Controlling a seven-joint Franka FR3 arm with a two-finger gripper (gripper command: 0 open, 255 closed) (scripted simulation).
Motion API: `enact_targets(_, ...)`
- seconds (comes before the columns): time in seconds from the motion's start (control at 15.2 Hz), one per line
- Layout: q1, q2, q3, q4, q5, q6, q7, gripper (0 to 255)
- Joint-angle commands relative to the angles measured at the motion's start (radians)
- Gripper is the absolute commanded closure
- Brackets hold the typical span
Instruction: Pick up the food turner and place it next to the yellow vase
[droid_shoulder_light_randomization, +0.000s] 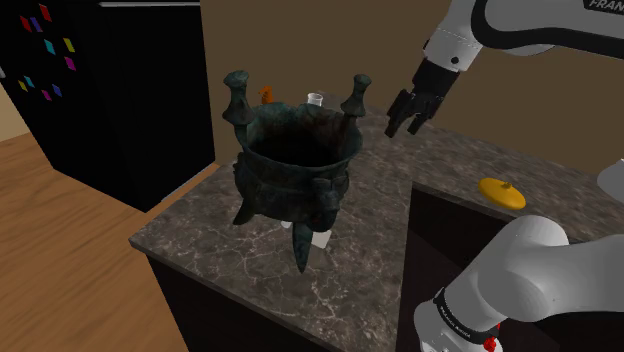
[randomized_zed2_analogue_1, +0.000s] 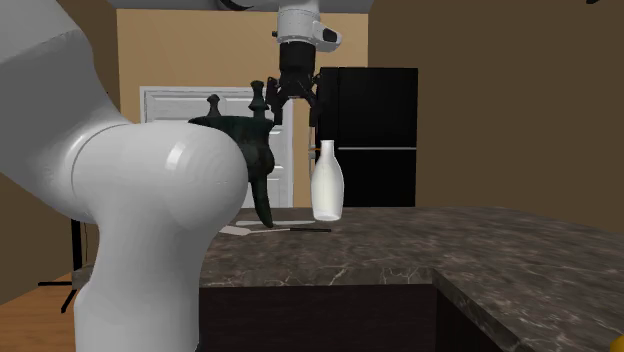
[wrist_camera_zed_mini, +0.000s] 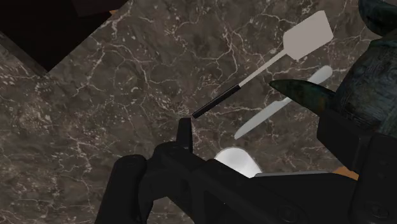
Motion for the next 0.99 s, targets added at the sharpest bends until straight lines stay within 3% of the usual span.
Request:
enact_targets(0.0, 0.0, 0.0, 0.0, 0.0, 0.0, 0.0, 0.0, 0)
enact_targets(0.46, -0.079, 0.029, 0.21, -0.177, 0.076, 0.208, 0.429, 0)
enact_targets(0.92, -0.167, 0.2, 0.432, -0.237, 0.131, 0.424, 0.872, 0)
